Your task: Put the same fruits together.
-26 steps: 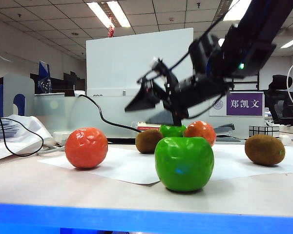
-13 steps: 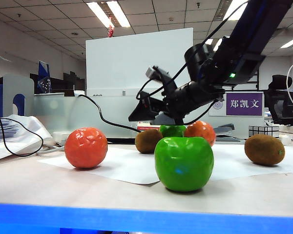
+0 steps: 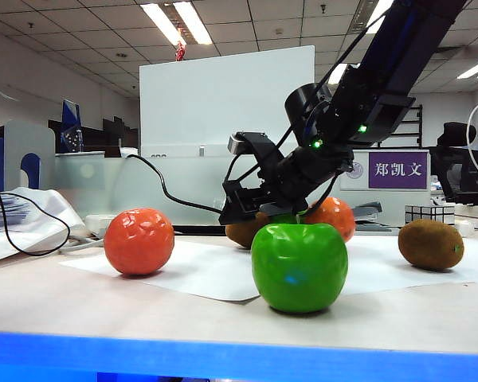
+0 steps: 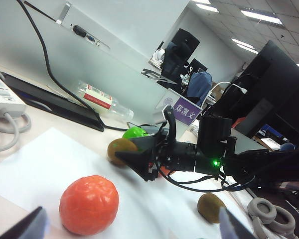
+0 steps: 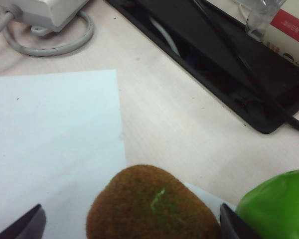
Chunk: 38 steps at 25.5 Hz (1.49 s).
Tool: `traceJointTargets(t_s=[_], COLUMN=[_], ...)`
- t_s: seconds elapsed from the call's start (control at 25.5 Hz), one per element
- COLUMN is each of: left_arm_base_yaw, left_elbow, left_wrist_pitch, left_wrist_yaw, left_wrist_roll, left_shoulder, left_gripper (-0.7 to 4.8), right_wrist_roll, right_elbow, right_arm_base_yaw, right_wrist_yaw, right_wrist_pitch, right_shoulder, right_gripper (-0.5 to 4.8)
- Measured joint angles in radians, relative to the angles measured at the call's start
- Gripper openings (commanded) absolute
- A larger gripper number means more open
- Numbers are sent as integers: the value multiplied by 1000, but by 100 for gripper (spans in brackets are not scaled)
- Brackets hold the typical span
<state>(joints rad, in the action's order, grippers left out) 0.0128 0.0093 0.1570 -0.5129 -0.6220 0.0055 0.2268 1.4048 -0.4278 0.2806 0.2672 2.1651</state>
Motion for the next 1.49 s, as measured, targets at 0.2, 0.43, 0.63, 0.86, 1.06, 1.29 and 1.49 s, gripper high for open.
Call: traceJointTargets(t_s=[0.2,0.43,0.63,0.86,1.06,1.29,1.49], left_arm_base_yaw=[0,0,0,0,0,0,0], left_elbow=[0,0,-1,-1,-1,0,0], left_wrist_pitch=[0,-87,-108,-109,-109,-109,-109], left_wrist_yaw=[0,-45,-45,-45,-45,-45,-45], left_wrist_roll=[0,129,179,179,178,177,177], left_shoulder=[0,0,0,0,0,0,0], left_gripper=[479,479,479,479,479,479,479], right_wrist_roll=[3,13,24,26,27,28,22], right_elbow=[2,-10,-5,-5,-6,-5,54], right_arm_base_yaw=[0,-4,-23,-29,-35,-50,-50], right_wrist_yaw=[-7,11,7,7,27,30,6], right_wrist_pitch=[-16,-123,-134,-100,-77,30,54], right_shoulder=[-1,26,21,21,21,21,22], right_gripper=[479,215,259,442,479,479,479])
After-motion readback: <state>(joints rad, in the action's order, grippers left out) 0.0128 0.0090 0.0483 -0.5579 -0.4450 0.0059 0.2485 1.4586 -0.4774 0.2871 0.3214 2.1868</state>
